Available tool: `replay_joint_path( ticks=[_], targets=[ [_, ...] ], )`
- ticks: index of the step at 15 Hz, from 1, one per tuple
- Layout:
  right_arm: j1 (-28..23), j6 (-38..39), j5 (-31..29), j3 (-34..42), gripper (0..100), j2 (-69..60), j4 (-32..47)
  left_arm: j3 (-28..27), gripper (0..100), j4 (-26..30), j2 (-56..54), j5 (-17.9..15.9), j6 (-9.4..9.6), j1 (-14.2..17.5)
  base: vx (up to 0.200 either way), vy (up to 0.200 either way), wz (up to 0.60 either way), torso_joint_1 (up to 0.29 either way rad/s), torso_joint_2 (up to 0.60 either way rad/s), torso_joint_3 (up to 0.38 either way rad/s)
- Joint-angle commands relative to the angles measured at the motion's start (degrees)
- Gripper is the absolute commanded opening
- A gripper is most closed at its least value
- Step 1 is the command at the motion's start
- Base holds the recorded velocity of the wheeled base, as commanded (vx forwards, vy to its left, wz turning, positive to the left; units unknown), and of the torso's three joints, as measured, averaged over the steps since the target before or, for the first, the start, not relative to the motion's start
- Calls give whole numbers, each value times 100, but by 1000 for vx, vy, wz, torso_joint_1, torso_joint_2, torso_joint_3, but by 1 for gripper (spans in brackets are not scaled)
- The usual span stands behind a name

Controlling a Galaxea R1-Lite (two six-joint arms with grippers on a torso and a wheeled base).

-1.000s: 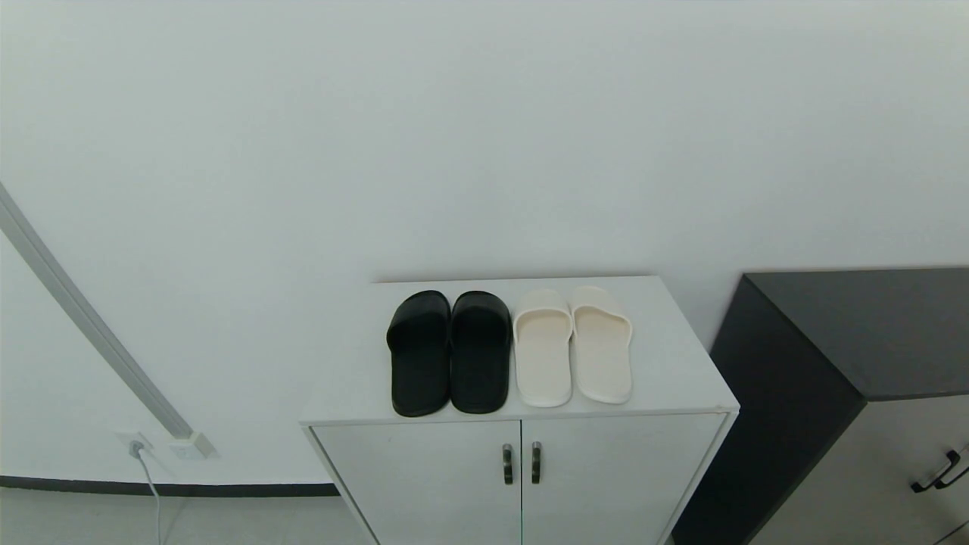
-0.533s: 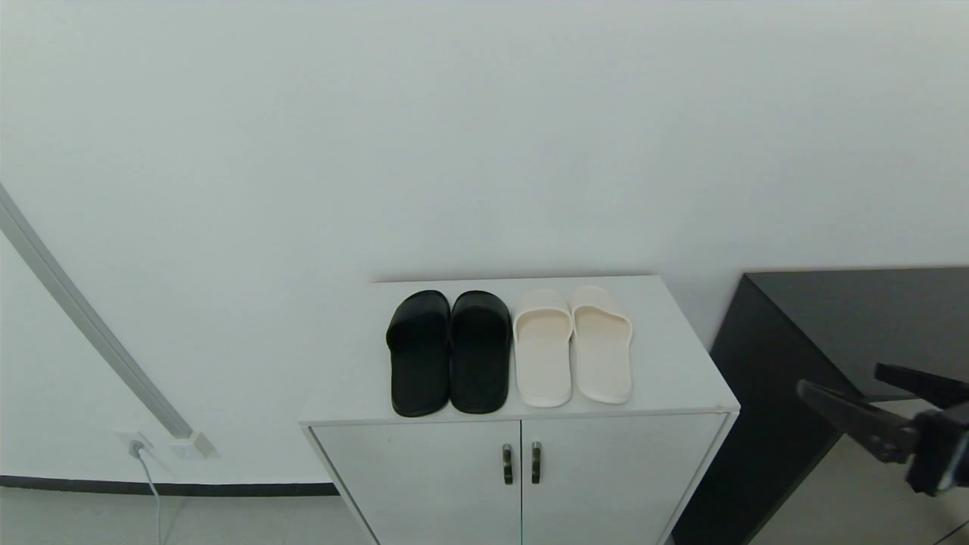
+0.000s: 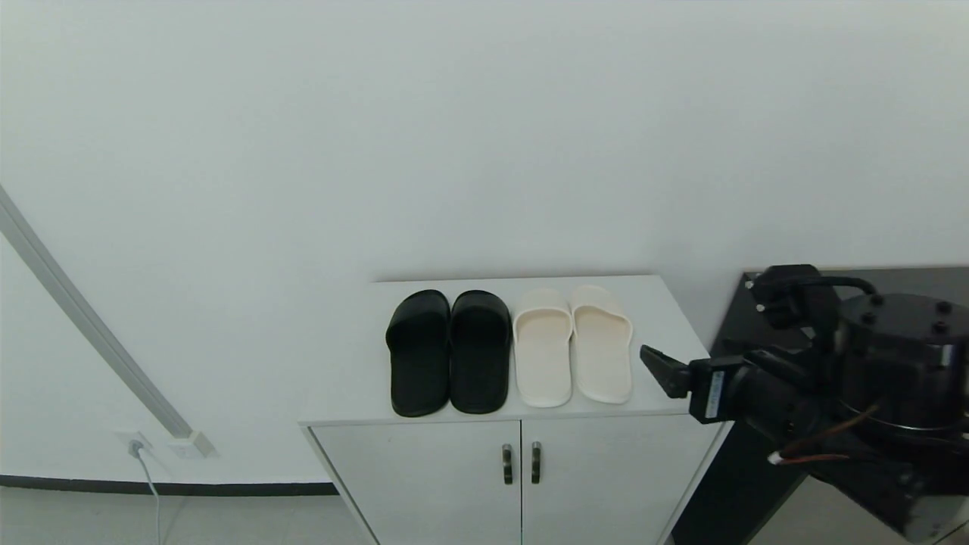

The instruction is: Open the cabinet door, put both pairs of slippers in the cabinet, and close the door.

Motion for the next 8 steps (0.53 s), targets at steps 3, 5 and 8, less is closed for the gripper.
replay_joint_path(
  ticks=[3,5,8],
  targets=[
    [325,16,-1025,-1544,100,2109,-490,0,0,-1,8,10,-4,-5,0,0,0,0,0,0],
    [352,7,-1104,-1993,100,2593,-499,0,0,-1,-1,10,-4,4,0,0,0,0,0,0],
    [325,-10,-1095,-2388,100,2962,-481,0,0,-1,8,10,-4,4,0,0,0,0,0,0]
  ],
)
